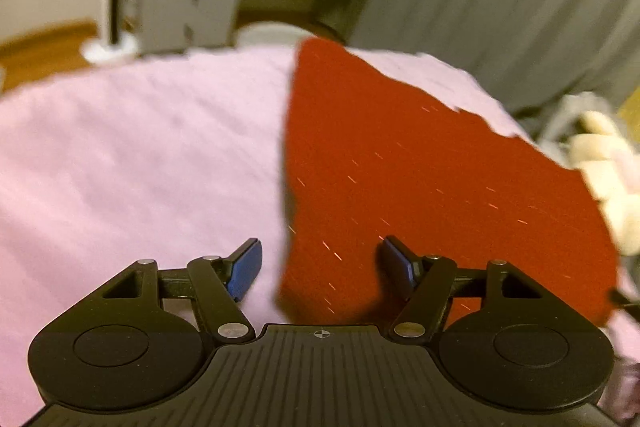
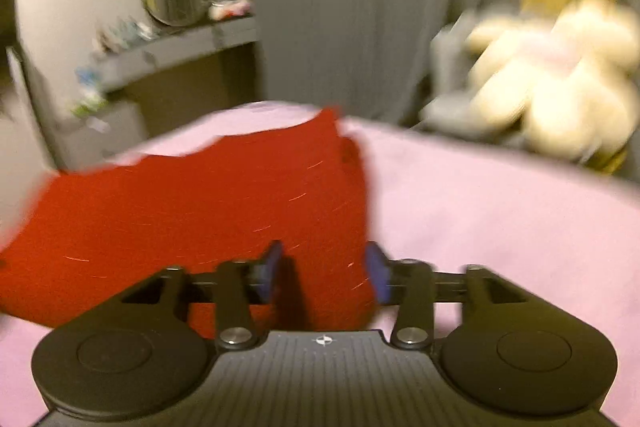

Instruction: Fold small clothes

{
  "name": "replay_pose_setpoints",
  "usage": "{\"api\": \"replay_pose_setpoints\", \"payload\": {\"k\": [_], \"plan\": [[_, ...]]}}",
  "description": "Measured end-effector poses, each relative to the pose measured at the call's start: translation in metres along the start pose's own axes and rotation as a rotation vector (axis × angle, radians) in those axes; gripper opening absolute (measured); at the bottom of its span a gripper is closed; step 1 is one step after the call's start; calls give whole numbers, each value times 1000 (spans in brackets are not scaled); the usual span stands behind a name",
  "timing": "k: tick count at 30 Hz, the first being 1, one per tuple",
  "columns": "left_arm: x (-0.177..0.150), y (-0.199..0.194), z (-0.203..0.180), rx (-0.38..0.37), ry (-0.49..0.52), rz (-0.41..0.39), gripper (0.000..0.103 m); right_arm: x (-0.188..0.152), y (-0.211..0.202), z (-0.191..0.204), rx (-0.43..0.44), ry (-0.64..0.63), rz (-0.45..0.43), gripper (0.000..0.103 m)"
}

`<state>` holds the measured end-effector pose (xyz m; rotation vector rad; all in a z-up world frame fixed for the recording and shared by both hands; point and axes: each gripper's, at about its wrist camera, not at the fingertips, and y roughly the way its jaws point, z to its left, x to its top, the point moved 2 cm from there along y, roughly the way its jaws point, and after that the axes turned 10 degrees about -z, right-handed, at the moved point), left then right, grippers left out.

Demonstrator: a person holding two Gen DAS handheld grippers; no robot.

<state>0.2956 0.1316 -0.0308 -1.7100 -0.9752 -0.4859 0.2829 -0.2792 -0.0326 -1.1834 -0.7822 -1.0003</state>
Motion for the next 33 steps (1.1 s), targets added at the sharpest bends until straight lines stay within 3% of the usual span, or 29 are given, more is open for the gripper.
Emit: {"api": "replay_pose_setpoints", "payload": {"k": [3, 7, 11, 12, 13, 15, 16, 17, 22, 25, 27, 29, 33], "plan": [[1, 6, 6, -72, -68, 31, 63, -7, 5, 0, 9, -31, 32, 54], [-2, 4, 3, -145, -82, 46, 62, -3, 8, -12, 16, -15, 47, 53], [-3, 9, 8, -188, -97, 65, 59, -4, 15, -34, 77, 92, 89, 56], [-2, 11, 8, -188, -98, 67, 58, -6, 19, -34, 99, 90, 98, 55], [-2, 14, 8, -183, -97, 68, 55, -8, 22, -32, 120, 95, 109, 40], [0, 13, 5, -166, -85, 62, 40, -7, 28, -28, 111, 95, 129, 28], [2, 11, 4, -155, -76, 54, 33, -5, 27, -24, 97, 85, 127, 16], [3, 7, 3, -150, -72, 52, 28, -2, 23, -19, 105, 72, 114, 16], [14, -9, -3, -147, -29, -6, 23, 13, 7, -19, 131, 100, 34, 12], [9, -1, 1, -103, 0, 24, 21, 4, 12, -27, 35, 57, 71, 12], [3, 8, 10, -93, -40, 61, 21, -6, 16, -25, -18, -6, 97, 12], [2, 10, 14, -92, -83, 73, 22, -5, 16, -16, -49, -53, 93, 12], [6, 8, 4, -61, -39, 75, 22, -1, 13, -7, -55, -47, 83, 11]]}}
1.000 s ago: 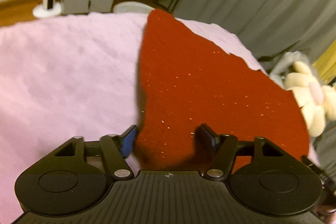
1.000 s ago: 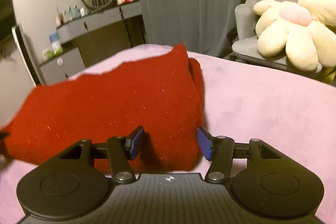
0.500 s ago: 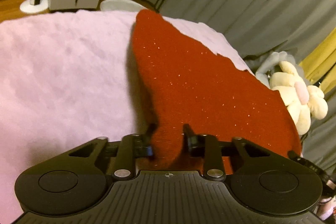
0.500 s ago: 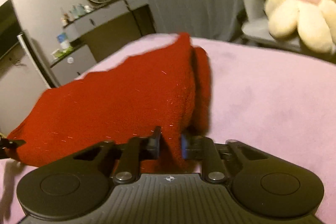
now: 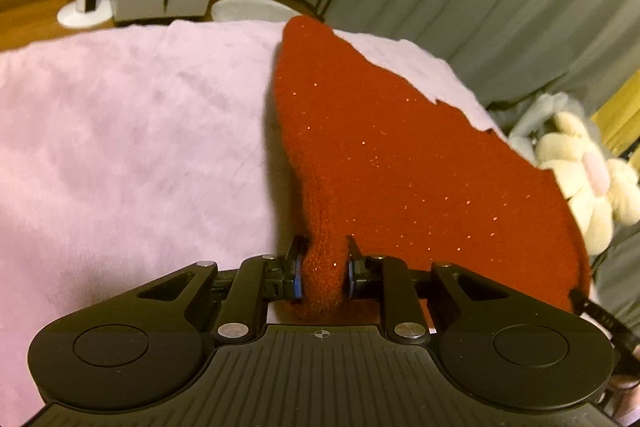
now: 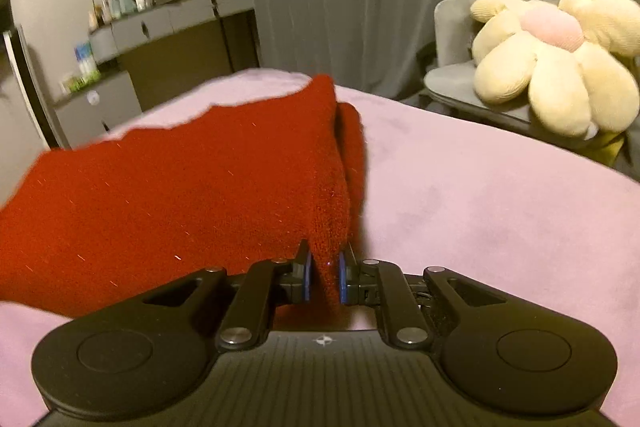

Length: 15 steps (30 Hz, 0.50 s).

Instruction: Fold small clothes

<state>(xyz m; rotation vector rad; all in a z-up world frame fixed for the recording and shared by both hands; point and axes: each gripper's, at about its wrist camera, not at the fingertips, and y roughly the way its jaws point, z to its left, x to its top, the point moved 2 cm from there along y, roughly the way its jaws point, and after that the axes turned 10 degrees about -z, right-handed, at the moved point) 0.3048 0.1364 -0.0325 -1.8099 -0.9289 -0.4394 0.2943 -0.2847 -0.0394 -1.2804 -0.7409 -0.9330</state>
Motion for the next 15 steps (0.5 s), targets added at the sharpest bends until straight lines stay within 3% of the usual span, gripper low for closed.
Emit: {"api": "replay_pose_setpoints", "payload": {"k": [1, 3, 5, 6, 8, 15], "plan": [[-1, 1, -2, 16, 11, 12, 23, -1, 3, -1, -32, -13, 15, 12], [0, 3, -6, 72, 55, 24, 40, -2, 8, 2, -122, -82, 35, 17], [-2, 4, -11, 146, 115, 22, 77, 1, 6, 9, -236, -133, 29, 28], [-2, 5, -11, 189, 135, 18, 84, 5, 2, 9, -252, -100, 29, 30], [-4, 2, -7, 166, 125, 33, 85, 13, -17, 15, -247, -46, -3, 30], [-10, -22, 16, -4, -53, 70, 86, 0, -81, 85, -131, -137, -35, 30]]}}
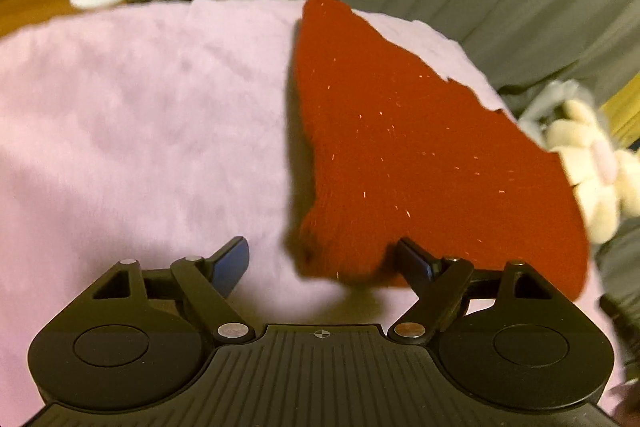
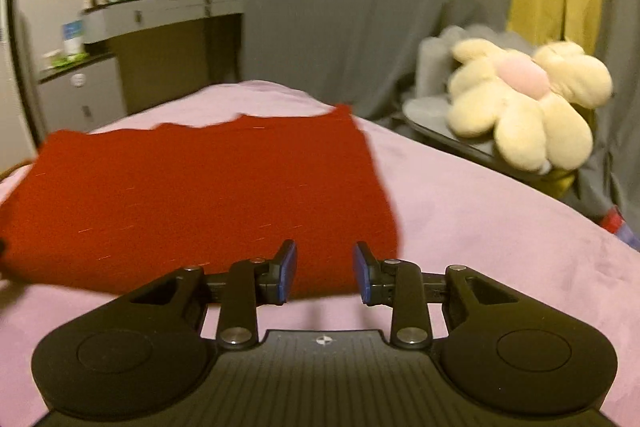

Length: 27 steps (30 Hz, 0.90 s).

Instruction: Fold small clothes

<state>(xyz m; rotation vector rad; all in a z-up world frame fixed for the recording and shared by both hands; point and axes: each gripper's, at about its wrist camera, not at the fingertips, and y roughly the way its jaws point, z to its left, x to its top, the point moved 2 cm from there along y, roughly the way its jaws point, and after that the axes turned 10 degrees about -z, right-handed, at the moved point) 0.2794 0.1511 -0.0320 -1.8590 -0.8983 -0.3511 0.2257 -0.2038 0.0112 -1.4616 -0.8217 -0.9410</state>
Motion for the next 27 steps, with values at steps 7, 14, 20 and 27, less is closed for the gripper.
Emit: {"api": "replay_pose_setpoints", "payload": {"k": [7, 14, 20, 27], "plan": [[1, -7, 18, -76, -146, 8, 86, 18, -9, 69, 109, 13, -28, 23], [4, 9, 18, -92, -247, 59, 83, 5, 36, 87, 192, 200, 18, 15], [6, 40, 14, -128, -355, 59, 65, -10, 67, 97, 239, 91, -21, 13], [23, 61, 5, -122, -414, 25, 39, -37, 98, 99, 300, 77, 12, 12]]}}
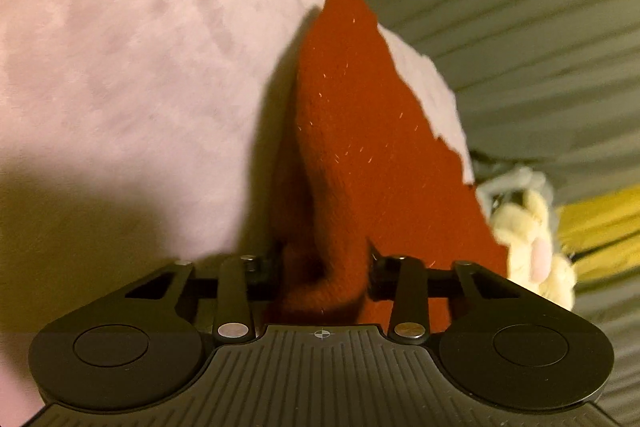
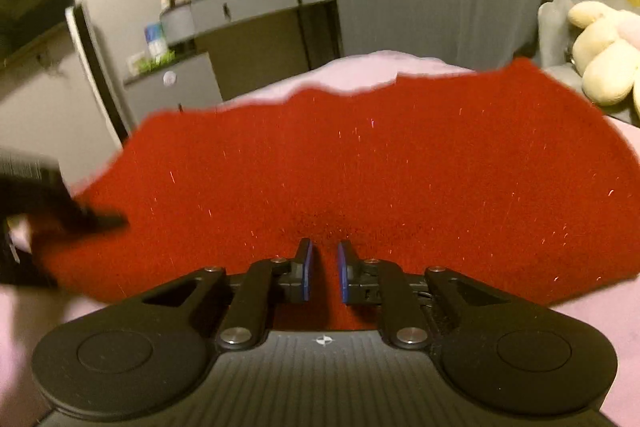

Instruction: Fold small clothes

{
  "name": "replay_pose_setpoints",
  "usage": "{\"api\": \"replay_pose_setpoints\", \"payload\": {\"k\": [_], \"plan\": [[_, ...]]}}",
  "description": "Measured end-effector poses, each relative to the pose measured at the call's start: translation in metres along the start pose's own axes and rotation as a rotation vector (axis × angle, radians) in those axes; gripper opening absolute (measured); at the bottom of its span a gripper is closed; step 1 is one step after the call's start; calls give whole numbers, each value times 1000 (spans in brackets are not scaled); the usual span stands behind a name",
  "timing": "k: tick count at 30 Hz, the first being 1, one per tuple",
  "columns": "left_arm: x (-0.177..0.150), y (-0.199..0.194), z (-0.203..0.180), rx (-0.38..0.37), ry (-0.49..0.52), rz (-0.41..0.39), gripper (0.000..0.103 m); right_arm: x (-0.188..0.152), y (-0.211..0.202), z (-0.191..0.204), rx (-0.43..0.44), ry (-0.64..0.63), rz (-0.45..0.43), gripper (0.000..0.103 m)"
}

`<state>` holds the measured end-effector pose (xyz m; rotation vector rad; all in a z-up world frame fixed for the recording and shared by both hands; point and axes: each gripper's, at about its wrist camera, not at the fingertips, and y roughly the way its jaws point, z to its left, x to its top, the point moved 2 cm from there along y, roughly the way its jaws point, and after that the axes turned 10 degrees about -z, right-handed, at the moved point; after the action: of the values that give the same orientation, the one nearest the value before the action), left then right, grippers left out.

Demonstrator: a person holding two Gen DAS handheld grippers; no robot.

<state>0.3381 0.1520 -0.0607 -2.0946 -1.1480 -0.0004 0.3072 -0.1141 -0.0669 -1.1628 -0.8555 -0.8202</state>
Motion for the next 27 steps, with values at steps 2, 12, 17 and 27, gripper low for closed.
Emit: {"api": "replay_pose_setpoints", "payload": {"k": [2, 12, 17, 27], "plan": [[2, 1, -4, 4, 6, -14, 37, 0, 3, 3, 4, -49, -10, 12], [0, -13, -21, -12, 59, -72, 34, -5, 2, 12, -10, -106, -38, 12], [2, -21, -50, -16, 162, -99, 32, -1, -5, 7, 10, -82, -32, 13], [-33, -26, -154, -106, 544, -136, 32, 39, -37, -58, -209, 33, -155, 13]]}}
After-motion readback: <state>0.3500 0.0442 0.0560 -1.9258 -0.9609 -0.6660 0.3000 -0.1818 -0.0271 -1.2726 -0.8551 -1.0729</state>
